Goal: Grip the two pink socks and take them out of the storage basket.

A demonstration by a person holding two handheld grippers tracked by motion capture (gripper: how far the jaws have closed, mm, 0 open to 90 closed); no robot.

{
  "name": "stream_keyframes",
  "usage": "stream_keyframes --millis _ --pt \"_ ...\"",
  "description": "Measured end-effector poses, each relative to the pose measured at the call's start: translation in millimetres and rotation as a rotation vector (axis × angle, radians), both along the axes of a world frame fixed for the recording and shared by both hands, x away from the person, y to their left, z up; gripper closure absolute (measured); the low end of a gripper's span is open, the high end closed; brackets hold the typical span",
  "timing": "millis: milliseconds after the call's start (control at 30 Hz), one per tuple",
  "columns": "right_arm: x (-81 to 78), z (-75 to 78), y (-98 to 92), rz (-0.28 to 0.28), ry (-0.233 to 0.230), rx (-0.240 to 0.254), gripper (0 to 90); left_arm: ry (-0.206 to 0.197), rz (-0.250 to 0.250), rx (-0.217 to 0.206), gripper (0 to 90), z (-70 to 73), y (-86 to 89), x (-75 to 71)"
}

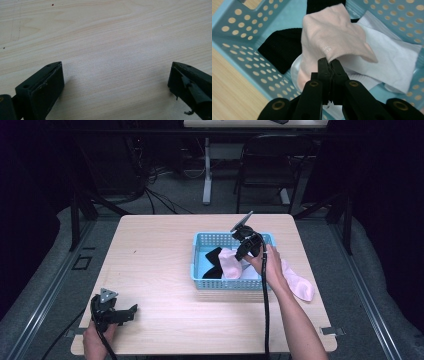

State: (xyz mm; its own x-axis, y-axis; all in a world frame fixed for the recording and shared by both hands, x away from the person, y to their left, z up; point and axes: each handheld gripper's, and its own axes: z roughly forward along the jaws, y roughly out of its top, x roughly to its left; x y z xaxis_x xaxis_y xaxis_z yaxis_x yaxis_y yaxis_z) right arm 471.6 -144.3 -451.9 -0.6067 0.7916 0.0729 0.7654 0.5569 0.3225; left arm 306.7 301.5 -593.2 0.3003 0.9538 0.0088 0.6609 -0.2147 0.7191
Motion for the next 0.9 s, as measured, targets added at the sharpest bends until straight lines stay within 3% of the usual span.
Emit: stream_keyframes --millis 300,533,900 --pt "-14.6 28.6 -13.3 -0.012 -0.082 0.02 88.5 0.002 0.0 -0.001 0.5 0.1 0.1 0.1" --pt "-29.1 49.4 -26.2 -0.013 -0.118 0.022 88.4 0.002 -0.001 0.0 0.5 0.1 0.2 0.0" --pt "-62.7 79.7 -42.0 -0.031 -0.177 0.029 88.4 0.002 0.0 -0.001 0.5 0.0 0.1 0.1"
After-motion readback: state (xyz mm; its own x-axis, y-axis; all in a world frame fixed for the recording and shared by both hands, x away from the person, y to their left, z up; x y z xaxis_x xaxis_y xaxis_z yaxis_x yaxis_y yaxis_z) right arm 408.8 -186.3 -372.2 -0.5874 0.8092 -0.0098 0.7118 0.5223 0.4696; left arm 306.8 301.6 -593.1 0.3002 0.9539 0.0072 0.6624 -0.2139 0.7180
